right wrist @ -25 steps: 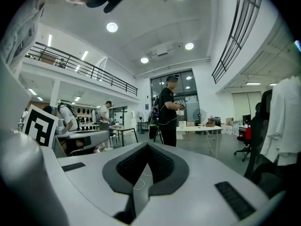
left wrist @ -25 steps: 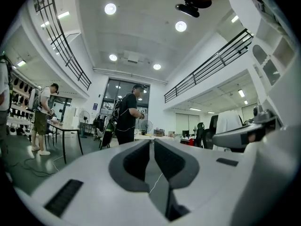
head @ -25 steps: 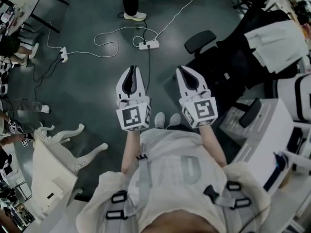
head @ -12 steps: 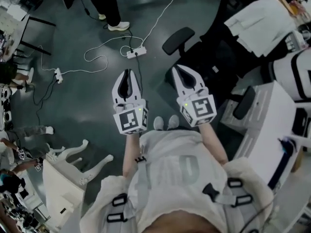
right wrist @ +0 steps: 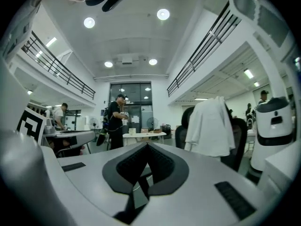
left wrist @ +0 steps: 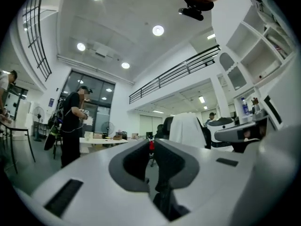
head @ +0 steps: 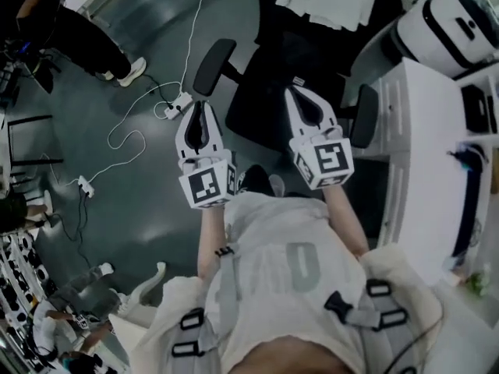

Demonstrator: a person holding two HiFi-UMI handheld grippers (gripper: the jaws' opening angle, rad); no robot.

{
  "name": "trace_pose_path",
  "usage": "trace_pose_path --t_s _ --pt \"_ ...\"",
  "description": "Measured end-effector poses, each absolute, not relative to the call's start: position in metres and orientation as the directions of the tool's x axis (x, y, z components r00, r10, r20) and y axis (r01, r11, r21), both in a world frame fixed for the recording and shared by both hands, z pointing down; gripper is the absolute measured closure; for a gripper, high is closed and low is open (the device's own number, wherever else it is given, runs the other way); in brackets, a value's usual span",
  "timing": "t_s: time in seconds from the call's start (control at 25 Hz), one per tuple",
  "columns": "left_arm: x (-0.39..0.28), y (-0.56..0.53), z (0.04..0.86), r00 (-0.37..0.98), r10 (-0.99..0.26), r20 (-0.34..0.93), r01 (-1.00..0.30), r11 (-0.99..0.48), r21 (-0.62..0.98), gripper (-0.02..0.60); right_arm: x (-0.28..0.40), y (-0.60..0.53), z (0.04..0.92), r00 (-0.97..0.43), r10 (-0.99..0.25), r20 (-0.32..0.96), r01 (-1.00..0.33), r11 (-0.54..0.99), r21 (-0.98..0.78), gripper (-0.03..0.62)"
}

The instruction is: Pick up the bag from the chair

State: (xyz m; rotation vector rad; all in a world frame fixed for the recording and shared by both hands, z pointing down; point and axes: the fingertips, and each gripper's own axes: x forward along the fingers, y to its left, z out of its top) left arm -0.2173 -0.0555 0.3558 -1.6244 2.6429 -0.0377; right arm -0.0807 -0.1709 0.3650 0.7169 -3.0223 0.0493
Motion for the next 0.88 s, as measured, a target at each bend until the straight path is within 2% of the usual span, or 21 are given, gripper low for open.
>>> trace_pose_path --t_s 0.28,0.48,0.88 --pt "-0.171 -0.149 0.347 -0.223 -0.974 -0.035 -0.973 0.225 -0.057 0.548 -0.001 -0.226 0.357 -0.731 -0.682 0.013 -0.682 0.73 -0.034 0.588" --pt "-0.134 -0.194 0.334 -0.03 -0.998 -0.047 -0.994 0.035 -0.107 0.548 0.045 -0.243 0.357 -0.559 -0.829 0.005 -0.827 0.558 -0.062 0.588" --pt "-0.127 -0.232 0.328 0.124 -0.991 -0.058 -0.991 -0.121 -0.065 0.548 0.083 -0.246 0.352 -0.317 -0.948 0.006 -0.946 0.316 -0.066 0.588"
